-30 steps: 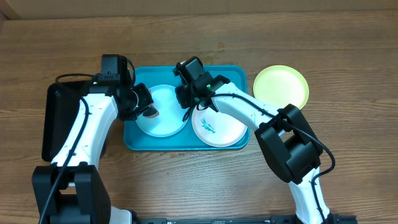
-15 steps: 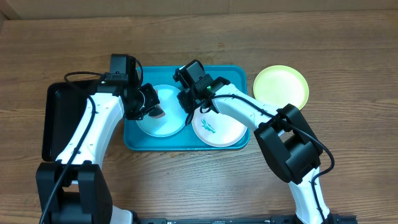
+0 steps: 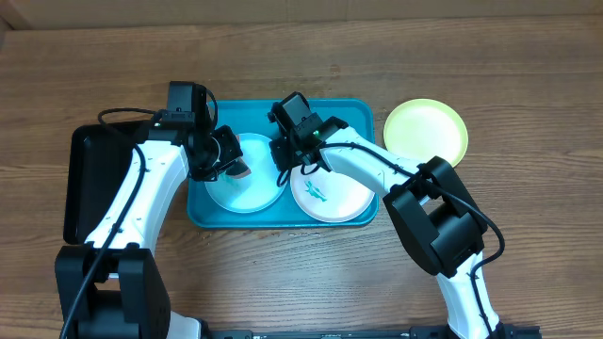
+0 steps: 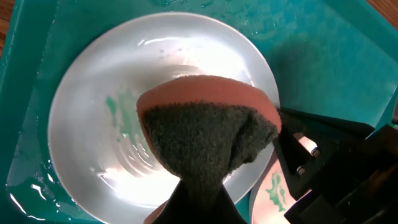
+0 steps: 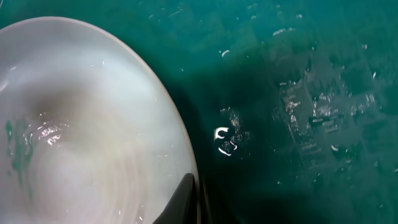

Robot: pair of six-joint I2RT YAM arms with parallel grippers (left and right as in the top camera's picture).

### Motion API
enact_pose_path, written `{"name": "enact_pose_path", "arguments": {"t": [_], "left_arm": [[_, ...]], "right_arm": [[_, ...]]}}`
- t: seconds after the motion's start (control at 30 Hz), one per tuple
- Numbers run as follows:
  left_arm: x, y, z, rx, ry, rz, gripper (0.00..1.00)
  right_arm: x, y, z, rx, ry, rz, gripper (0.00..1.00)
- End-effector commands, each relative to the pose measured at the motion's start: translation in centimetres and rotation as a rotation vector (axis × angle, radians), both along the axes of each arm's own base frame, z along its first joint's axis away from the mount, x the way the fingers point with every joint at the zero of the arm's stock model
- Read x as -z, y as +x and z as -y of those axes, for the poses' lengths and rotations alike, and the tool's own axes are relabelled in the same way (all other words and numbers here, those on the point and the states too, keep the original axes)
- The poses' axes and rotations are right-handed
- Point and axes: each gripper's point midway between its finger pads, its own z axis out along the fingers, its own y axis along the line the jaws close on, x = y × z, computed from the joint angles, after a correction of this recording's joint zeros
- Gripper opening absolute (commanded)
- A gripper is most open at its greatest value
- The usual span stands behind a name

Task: Clean dirty plates on tray and stack at the side
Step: 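Scrub the white plate with the sponge while the right gripper holds it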

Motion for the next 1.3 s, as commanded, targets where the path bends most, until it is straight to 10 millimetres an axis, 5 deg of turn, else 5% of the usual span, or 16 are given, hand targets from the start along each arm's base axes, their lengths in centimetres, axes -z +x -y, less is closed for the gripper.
{"name": "enact_pose_path", "arguments": {"t": [0.0,0.3,0.63,0.87,1.0,1.27], "left_arm": [[0.4,0.0,0.3,-0.011,0.007,-0.007,0.04],[1.0,0.8,-0.3,-0.059,0.028,0.001,0.04],[7.2,1.1,0.8,0.104,0.032,-0.093,0.04],[8.6,1.7,0.8,0.121,0.04,-0.088,0.07],[9.0,1.9,-1.0,0.164,0.159,-0.073,0.06],[8.7,0.1,-8.2,0.118,0.567,-0.175,0.04]], "right_arm": [[1.2,-0.3,0.6,0.168,0.021,-0.095,0.04],[1.1,-0.4,0.5,0.274,0.059,-0.146,0.04],[0.9,-0.1,0.3,0.211,0.049,-0.107,0.04],[0.6,0.2,0.0,0.202,0.06,-0.09,0.04],[0.6,0.3,-0.1,0.201,0.065,-0.086,0.04],[0.7,0.2,0.1,0.195,0.058,-0.088,0.04]]}}
